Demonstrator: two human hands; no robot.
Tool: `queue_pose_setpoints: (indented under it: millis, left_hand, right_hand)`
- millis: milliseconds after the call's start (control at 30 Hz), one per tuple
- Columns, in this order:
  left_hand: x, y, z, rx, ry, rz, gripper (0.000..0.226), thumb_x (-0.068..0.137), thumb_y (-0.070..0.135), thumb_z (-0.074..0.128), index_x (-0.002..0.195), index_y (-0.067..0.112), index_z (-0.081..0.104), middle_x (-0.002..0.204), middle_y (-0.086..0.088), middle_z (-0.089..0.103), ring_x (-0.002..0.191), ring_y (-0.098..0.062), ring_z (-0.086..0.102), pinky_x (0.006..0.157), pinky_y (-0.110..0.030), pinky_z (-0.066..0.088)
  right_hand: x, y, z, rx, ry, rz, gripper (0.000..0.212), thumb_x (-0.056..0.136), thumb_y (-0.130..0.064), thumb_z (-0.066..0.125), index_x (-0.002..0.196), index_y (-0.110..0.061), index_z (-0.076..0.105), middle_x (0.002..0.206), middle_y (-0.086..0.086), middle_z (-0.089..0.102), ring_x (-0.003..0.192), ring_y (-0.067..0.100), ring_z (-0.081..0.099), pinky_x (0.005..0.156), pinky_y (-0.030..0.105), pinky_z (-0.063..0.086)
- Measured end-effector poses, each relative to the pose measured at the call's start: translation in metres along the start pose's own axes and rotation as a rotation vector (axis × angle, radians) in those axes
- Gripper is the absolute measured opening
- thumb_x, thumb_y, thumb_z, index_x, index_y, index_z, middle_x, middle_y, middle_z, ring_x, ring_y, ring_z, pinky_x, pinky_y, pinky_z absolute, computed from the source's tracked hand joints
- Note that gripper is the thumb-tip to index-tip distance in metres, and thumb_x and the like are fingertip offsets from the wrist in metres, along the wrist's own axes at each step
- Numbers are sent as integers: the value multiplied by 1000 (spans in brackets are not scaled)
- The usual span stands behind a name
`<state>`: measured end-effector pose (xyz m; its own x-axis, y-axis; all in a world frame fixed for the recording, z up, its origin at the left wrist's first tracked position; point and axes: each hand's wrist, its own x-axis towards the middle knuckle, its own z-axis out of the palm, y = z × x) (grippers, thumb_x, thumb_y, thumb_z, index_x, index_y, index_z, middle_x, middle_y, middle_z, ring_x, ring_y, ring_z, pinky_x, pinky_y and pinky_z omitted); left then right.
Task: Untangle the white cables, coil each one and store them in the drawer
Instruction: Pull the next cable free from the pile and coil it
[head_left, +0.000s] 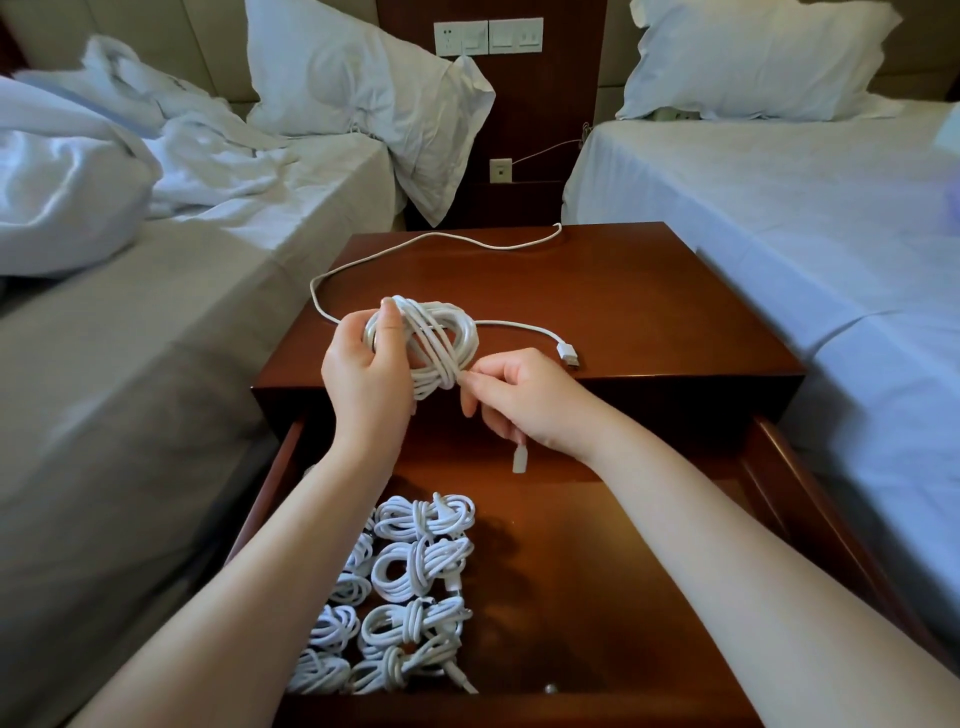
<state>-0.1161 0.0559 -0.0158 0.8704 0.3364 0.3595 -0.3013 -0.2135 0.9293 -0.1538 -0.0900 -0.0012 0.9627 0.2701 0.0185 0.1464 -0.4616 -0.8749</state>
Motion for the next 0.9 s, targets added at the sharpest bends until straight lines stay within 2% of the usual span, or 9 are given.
queue_pose_setpoints:
  millis: [133,300,533,600,667,733,800,867,900]
  left_hand:
    - [-2,7,0,-157,-71,-106,26,99,33,46,84,13,54,66,-9,58,43,-17,55,34,-24,39]
    - [-3,11,3,-270,-174,-267,30,101,31,42,93,5,54,58,-7,60,38,-19,54,38,-26,42]
    - [-3,13,4,-199,-337,-270,40,104,34,32,88,12,62,54,1,62,44,-15,53,50,-31,42]
    - [0,10,2,-91,-421,-179,41,103,38,33,103,8,62,61,-1,63,47,-16,55,49,-30,43]
    - [2,7,-2,-37,-526,-46,41,97,37,45,127,9,49,74,0,64,55,-16,59,52,-27,46]
    - [4,4,-8,11,-647,103,70,83,28,58,144,21,26,89,4,63,64,-9,61,59,-22,49]
    - [8,-3,-11,203,-734,358,93,74,15,65,149,30,12,104,4,59,67,-5,59,61,-18,49]
    - [11,-7,-13,413,-688,523,95,74,13,71,150,30,16,112,1,59,65,-8,57,62,-25,51]
    - [12,-8,-14,465,-615,560,87,77,18,70,149,28,23,106,1,63,66,-8,59,64,-32,53]
  right_hand:
    - [2,7,-2,22,57,14,36,100,-40,44,88,-13,65,53,-2,47,48,7,41,58,25,40]
    - [3,8,-5,167,63,-48,25,101,-39,43,118,-26,57,53,-11,43,49,2,39,54,16,38]
    - [3,9,-4,370,83,-123,25,101,-26,46,121,-15,59,61,-10,46,51,4,34,52,14,34]
    - [2,8,-7,357,69,-129,25,102,-27,46,122,-19,58,64,-9,47,51,4,34,57,17,34]
    - [2,8,-12,368,88,-125,26,101,-28,47,123,-18,58,64,-11,49,51,3,37,59,17,34]
    - [2,8,-16,442,97,-119,23,101,-27,47,117,-16,60,59,-14,45,50,4,34,55,15,34]
    - [0,9,-20,512,93,-107,20,101,-26,46,110,-17,61,57,-12,39,51,5,28,54,14,33]
    - [0,9,-22,530,85,-94,19,101,-27,46,105,-18,62,57,-10,37,50,5,27,54,14,34]
    - [-1,8,-22,535,81,-84,21,101,-29,45,102,-18,63,56,-10,36,50,5,27,53,14,35]
